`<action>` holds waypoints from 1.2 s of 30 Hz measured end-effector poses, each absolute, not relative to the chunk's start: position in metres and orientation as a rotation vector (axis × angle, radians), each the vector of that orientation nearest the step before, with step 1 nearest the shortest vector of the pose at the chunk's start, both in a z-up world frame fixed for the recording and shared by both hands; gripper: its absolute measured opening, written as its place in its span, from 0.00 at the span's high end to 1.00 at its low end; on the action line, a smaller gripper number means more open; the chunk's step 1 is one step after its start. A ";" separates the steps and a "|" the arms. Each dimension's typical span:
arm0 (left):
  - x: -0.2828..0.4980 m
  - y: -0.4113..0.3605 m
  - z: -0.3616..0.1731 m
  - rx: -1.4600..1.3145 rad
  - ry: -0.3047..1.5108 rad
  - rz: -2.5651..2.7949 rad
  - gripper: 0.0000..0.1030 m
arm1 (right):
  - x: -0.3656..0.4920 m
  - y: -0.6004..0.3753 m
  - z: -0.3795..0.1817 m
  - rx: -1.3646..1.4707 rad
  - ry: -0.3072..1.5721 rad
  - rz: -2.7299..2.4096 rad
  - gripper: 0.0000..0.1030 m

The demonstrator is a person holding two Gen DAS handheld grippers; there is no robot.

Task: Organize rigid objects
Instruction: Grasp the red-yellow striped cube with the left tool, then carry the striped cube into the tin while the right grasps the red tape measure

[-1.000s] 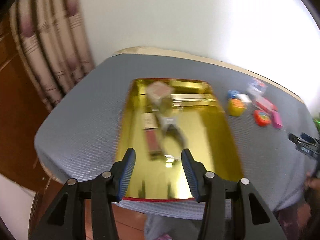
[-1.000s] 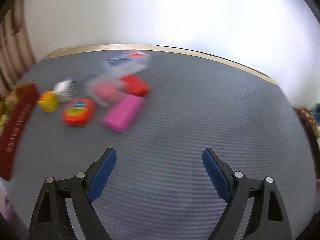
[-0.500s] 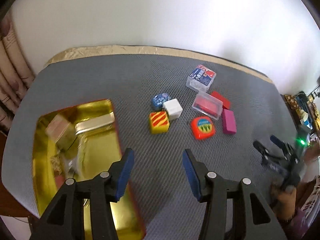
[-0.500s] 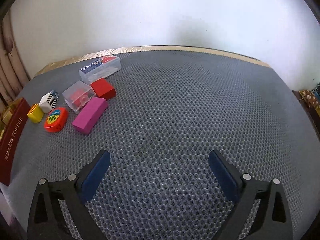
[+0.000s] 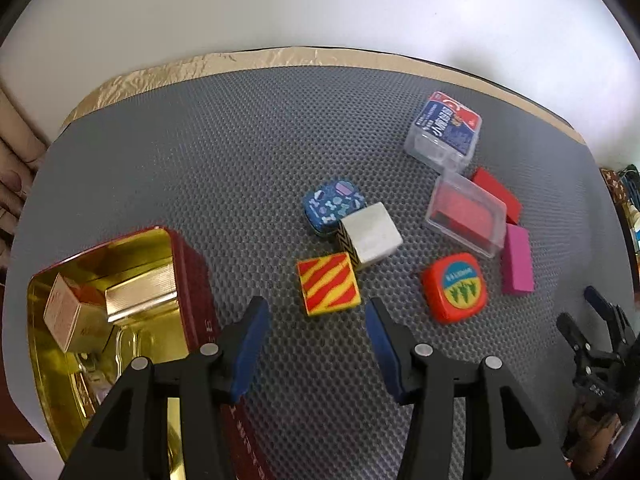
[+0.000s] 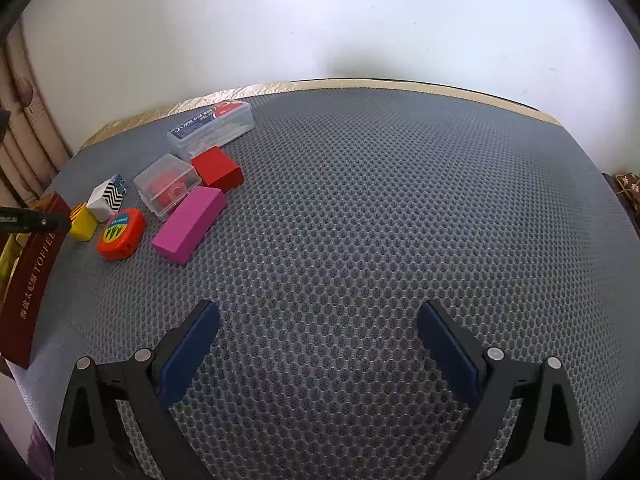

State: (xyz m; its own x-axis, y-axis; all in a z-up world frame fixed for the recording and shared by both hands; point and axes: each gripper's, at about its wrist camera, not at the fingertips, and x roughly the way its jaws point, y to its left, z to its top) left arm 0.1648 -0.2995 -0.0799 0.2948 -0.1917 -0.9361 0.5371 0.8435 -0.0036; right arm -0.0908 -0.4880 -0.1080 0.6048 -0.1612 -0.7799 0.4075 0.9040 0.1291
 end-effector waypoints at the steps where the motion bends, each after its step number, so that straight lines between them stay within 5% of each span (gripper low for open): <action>1: 0.168 -0.301 -0.082 0.346 1.178 -0.496 0.50 | -0.090 -0.487 -0.108 0.307 0.865 -0.333 0.03; 9: 0.183 -0.303 -0.096 0.345 1.186 -0.511 0.50 | -0.078 -0.487 -0.111 0.307 0.868 -0.330 0.02; 12: 0.183 -0.300 -0.095 0.344 1.159 -0.504 0.71 | -0.077 -0.488 -0.112 0.307 0.870 -0.329 0.01; 25: 0.098 -0.261 -0.050 0.191 1.118 -0.599 0.71 | -0.074 -0.488 -0.112 0.301 0.863 -0.339 0.01; 36: 0.068 -0.134 -0.017 -0.017 1.073 -0.406 0.71 | -0.061 -0.409 -0.060 0.258 0.745 -0.100 0.02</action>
